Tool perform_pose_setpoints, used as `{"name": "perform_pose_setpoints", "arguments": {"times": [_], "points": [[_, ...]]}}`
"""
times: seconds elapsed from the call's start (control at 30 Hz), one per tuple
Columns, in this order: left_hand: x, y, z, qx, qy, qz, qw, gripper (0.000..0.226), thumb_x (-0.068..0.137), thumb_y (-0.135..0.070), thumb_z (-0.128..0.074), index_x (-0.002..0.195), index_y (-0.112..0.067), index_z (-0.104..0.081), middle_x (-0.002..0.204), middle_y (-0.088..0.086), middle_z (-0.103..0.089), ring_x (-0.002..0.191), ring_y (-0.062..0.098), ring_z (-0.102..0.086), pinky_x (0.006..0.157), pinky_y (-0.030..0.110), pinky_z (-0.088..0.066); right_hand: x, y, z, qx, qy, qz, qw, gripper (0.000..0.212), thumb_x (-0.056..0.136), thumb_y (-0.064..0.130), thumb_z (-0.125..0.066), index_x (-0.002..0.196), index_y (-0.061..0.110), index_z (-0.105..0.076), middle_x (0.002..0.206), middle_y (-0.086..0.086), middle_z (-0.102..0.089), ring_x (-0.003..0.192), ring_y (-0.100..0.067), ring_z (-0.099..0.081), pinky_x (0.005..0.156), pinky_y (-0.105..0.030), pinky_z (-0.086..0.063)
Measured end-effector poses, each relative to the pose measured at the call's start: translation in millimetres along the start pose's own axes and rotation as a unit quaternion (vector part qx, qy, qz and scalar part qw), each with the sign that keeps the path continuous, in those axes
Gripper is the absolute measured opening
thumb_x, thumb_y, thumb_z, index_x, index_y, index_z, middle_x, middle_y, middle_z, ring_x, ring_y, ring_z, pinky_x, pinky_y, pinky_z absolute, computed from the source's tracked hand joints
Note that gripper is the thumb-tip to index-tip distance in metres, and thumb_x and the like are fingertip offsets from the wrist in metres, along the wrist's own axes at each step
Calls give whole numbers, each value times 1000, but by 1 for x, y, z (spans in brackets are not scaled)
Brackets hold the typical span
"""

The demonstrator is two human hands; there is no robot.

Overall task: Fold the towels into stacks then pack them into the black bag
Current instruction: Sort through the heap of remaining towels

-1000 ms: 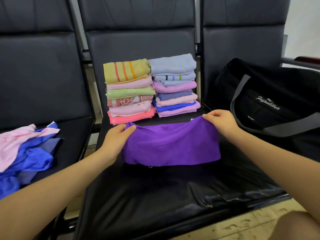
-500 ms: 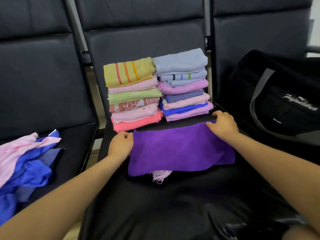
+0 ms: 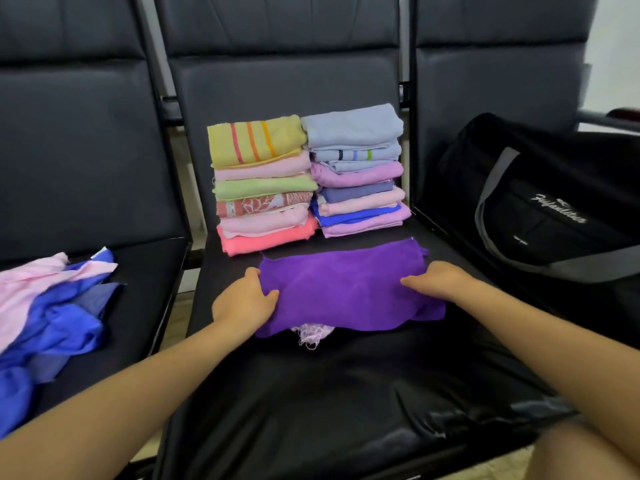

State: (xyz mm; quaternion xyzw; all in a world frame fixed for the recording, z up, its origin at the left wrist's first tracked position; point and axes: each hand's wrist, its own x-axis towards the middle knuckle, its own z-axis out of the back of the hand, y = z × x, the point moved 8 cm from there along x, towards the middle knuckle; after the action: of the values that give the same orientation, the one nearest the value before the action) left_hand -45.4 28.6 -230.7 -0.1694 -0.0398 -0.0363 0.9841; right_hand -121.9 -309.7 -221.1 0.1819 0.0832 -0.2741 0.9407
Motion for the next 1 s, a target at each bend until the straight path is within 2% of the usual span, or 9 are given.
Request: {"name": "perform_pose_setpoints", "arguments": {"times": [0.17, 0.27, 0.4, 0.57, 0.67, 0.77, 0.83, 0.9, 1.0], "points": [[-4, -8, -4, 2, -5, -29, 1000, 50, 97, -29, -42, 144, -16, -32, 130, 9, -58, 117, 30, -55, 88, 37, -45, -8, -11, 3, 81, 18, -7, 997, 25, 91, 23, -56, 104, 3, -61, 103, -15, -59, 87, -26, -56, 55, -26, -41], [-6, -10, -4, 18, -15, -41, 999, 48, 99, -28, -39, 145, -18, -30, 125, 10, -60, 112, 31, -58, 85, 37, -45, -8, -18, 2, 82, -9, 11, 997, 21, 92, 23, -54, 97, 4, -63, 98, -17, -62, 90, -30, -60, 65, -28, -45], [-8, -12, -3, 50, -18, -57, 997, 48, 100, -28, -36, 147, -20, -28, 115, 8, -64, 103, 29, -60, 79, 38, -46, -13, -27, 19, 93, -122, 17, 988, 31, 98, 22, -47, 113, -5, -55, 119, -25, -60, 111, -38, -56, 86, -35, -43], [-10, -15, -2, 87, -13, -73, 994, 48, 101, -29, -34, 148, -21, -25, 107, 7, -65, 95, 26, -62, 74, 38, -47, -20, -27, 33, -38, -192, 104, 975, 33, 99, 40, -45, 103, 9, -57, 99, -12, -66, 97, -32, -62, 73, -35, -43], [-12, -17, -3, 90, -11, -80, 993, 48, 101, -31, -36, 147, -22, -26, 107, 6, -64, 93, 24, -62, 74, 37, -49, -23, -27, 32, -114, -172, 133, 969, 42, 93, 56, -47, 72, 19, -49, 71, 4, -53, 79, -22, -59, 58, -31, -36], [-16, -17, -1, 66, -13, -91, 994, 50, 99, -32, -41, 146, -21, -29, 115, 6, -63, 99, 25, -61, 79, 36, -50, -23, -25, 24, -128, -124, 112, 978, 41, 88, 55, -55, 65, 22, -47, 69, 6, -52, 70, -16, -53, 51, -28, -32], [-18, -17, -1, 40, -13, -93, 995, 52, 97, -32, -44, 146, -20, -30, 125, 7, -59, 108, 25, -59, 86, 36, -49, -21, -22, 20, -28, -96, 86, 991, 35, 87, 44, -60, 66, 18, -53, 71, 1, -58, 71, -19, -56, 54, -28, -36], [-17, -14, -1, 2, -7, -86, 996, 53, 95, -31, -47, 145, -18, -33, 129, 8, -56, 113, 26, -56, 92, 38, -47, -18, -20, 15, 193, -56, 41, 979, 21, 87, 29, -61, 75, 12, -60, 82, -8, -64, 76, -23, -59, 62, -30, -42], [-13, -7, -3, -55, 6, -73, 996, 51, 93, -27, -49, 142, -17, -38, 116, 8, -57, 108, 24, -56, 89, 38, -46, -21, -9, 0, 470, 27, -46, 881, 24, 86, 11, -60, 110, 5, -58, 104, -16, -63, 82, -25, -60, 63, -32, -49]]}}
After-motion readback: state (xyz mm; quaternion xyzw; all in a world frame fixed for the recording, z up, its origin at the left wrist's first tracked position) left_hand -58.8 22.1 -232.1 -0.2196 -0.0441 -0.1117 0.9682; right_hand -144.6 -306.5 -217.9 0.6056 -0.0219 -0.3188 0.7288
